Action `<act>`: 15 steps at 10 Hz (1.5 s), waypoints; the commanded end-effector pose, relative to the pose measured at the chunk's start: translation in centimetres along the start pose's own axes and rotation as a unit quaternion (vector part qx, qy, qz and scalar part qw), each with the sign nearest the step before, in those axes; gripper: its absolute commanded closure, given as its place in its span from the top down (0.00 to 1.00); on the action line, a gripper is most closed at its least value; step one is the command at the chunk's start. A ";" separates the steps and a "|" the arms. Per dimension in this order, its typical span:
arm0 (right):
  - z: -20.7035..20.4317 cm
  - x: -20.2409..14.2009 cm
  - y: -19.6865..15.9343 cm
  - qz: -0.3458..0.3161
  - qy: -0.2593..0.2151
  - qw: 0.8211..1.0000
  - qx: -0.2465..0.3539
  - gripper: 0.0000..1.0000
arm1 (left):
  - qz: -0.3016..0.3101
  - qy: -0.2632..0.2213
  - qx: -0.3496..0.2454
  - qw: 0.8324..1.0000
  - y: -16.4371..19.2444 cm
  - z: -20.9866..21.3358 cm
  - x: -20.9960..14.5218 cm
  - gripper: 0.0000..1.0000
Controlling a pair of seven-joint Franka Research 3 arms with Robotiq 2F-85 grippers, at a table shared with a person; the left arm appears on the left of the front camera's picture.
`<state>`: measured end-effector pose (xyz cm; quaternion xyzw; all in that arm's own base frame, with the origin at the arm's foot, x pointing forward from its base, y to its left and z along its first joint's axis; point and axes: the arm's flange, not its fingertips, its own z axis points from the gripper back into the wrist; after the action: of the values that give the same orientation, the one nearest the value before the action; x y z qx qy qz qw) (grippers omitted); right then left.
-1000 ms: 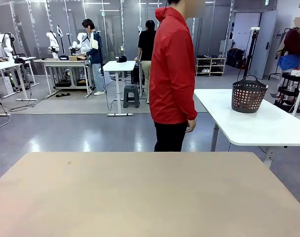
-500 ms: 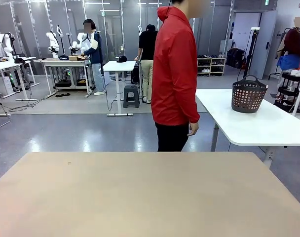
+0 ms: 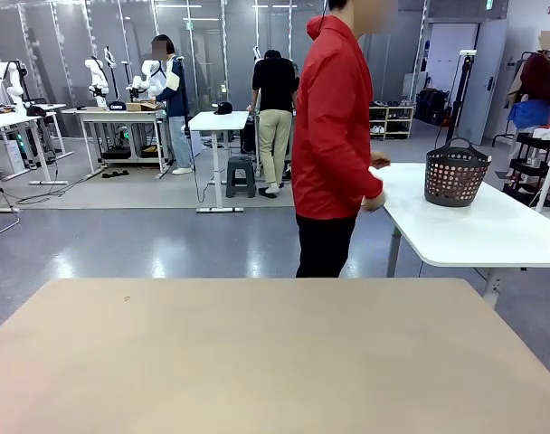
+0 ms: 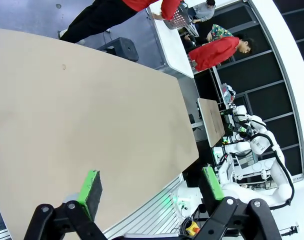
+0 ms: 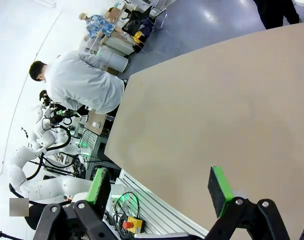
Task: Fold the towel.
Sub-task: Grab the top end of the 100 cm Hotel Towel extended by the human.
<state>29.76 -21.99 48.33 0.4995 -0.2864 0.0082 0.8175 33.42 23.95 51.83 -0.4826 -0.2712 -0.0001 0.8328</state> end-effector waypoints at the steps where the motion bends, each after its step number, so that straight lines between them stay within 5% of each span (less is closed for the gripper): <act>1: 0.1 0.2 0.0 0.012 -0.005 1.000 0.005 1.00 | -0.009 0.000 -0.009 1.000 0.0 0.1 0.0 1.00; 15: 0.1 0.2 0.0 0.012 -0.005 1.000 0.005 1.00 | -0.009 0.000 -0.009 1.000 0.0 0.1 0.0 1.00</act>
<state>29.79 -22.01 48.25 0.4989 -0.2865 0.0083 0.8179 33.39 23.96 51.83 -0.4830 -0.2711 -0.0002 0.8326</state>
